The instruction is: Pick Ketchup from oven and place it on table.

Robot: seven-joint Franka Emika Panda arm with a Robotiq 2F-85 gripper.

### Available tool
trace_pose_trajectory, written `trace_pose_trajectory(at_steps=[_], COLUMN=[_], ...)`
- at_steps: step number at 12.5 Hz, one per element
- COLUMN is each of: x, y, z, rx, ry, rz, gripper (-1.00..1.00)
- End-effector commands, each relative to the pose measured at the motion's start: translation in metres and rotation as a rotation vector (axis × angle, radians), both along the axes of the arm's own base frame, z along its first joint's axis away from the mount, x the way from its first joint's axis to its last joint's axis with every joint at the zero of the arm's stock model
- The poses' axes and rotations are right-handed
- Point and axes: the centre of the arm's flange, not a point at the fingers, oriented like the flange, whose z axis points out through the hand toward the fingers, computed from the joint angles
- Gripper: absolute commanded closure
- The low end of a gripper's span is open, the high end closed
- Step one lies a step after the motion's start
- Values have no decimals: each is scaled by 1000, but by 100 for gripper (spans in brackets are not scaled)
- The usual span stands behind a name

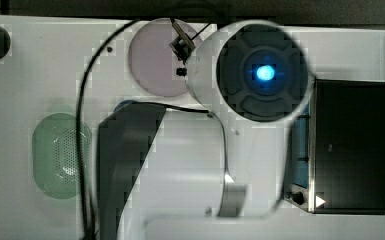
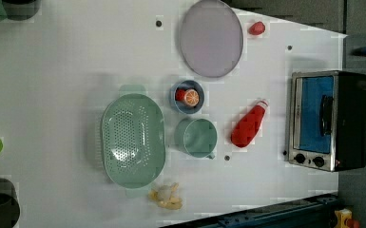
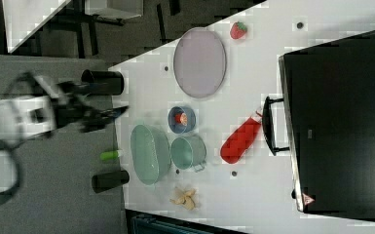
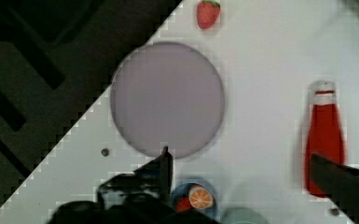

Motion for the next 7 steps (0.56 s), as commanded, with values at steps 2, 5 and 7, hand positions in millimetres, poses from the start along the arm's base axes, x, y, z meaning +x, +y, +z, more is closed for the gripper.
trace_pose_trajectory(at_steps=[2, 5, 7], x=[-5, -13, -19], y=[1, -5, -3], z=[8, 36, 40], rx=[-11, -52, -72], ry=[140, 168, 211], rz=[-2, -3, 3], gripper=[-100, -100, -100])
